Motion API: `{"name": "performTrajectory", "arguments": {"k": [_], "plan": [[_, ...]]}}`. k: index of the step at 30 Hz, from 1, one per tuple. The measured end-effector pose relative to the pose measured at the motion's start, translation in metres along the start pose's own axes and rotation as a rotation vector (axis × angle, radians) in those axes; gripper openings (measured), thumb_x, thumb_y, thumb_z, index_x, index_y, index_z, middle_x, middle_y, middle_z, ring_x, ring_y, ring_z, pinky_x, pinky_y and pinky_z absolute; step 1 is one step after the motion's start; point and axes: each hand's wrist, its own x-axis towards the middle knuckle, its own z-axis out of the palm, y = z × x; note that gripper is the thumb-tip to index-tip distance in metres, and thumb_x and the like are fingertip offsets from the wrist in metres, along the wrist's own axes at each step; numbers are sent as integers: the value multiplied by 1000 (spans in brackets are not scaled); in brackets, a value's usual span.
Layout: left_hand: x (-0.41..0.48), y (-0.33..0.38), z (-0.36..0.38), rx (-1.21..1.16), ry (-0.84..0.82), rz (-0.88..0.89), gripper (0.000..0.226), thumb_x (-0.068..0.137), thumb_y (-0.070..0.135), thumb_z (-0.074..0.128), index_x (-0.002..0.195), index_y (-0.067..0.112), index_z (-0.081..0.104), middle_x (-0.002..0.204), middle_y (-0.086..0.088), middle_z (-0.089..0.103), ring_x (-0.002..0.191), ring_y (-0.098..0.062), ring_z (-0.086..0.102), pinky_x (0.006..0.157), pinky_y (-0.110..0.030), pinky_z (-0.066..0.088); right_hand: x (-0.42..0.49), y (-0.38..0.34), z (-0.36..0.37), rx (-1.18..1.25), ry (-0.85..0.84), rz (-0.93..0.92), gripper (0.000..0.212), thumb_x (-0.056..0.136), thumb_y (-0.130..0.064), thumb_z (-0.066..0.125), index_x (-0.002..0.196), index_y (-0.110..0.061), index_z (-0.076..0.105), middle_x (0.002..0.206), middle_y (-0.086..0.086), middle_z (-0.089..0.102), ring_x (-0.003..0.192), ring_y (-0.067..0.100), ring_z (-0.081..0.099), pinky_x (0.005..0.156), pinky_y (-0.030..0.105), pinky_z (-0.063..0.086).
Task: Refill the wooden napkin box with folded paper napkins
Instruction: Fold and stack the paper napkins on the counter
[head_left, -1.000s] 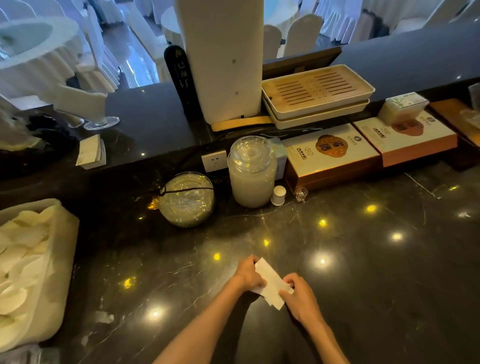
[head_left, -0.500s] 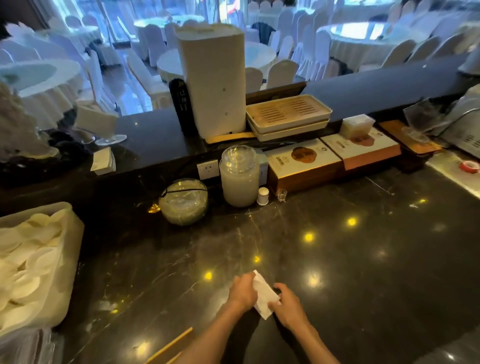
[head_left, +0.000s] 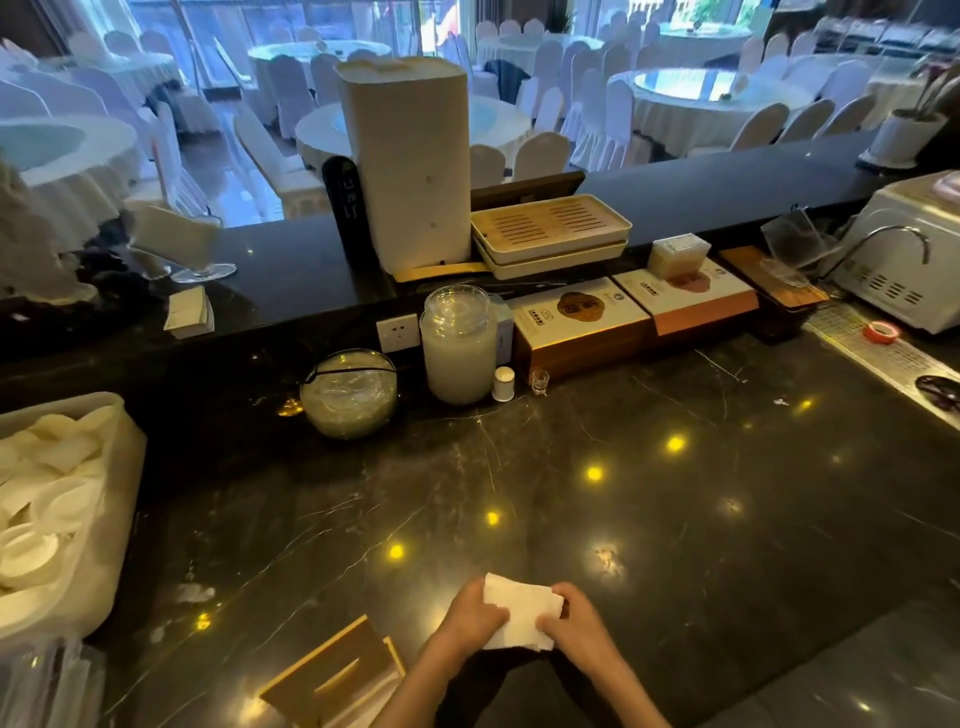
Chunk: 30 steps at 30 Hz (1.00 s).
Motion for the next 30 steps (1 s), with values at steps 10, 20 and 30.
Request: {"name": "performTrajectory", "arguments": {"k": [10,20,30], "plan": [[-20,-26,18,-282,-14,247,70,81,5,71,131,37,34,141,6,35,131,-14,37,93,-19,47,-40,19,-31,-45,-49,-321,43,90,-5,60,116,-38,58,112,-12,63,101,-4,60,88,20,52],[-35,-41,53,28,-37,438,100,78,4,72,152,38,14,156,15,9,144,-4,10,117,-27,17,-49,76,-25,59,105,-365,45,82,16,57,80,-29,62,92,-6,70,107,15,65,96,36,50],[-32,-52,65,79,118,607,22,87,16,65,100,33,63,102,17,62,101,-4,57,89,-20,44,-52,78,-14,259,165,-298,43,84,16,60,108,-19,63,107,-7,70,113,10,62,106,37,46]]}}
